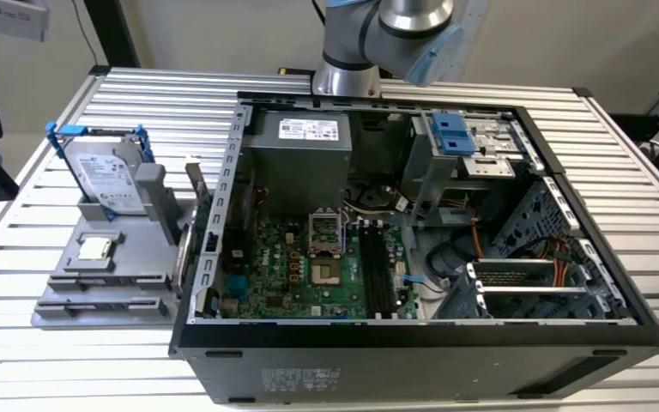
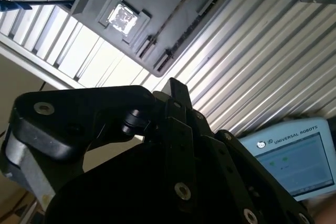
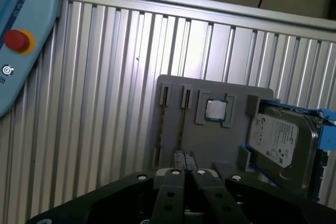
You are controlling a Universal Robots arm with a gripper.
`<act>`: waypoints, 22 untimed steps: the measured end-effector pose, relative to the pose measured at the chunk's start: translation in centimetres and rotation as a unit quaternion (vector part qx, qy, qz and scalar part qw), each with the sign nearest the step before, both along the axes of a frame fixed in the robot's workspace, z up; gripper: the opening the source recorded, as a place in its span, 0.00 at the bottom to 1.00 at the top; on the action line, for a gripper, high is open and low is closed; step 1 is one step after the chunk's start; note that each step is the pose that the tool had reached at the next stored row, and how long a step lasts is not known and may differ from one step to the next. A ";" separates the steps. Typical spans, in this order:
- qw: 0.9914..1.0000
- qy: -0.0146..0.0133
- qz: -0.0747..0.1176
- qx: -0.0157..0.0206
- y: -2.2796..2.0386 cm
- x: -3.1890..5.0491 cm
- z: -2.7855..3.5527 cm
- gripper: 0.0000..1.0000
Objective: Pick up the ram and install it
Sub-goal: 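Pick up the ram and move it above insertion slot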
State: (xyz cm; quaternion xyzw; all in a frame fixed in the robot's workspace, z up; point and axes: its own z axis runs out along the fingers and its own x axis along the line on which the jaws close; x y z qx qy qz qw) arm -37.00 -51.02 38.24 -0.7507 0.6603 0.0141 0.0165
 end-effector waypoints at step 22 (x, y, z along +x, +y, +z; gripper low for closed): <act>1.000 0.001 -0.003 0.001 0.00 0.00 -0.05 1.00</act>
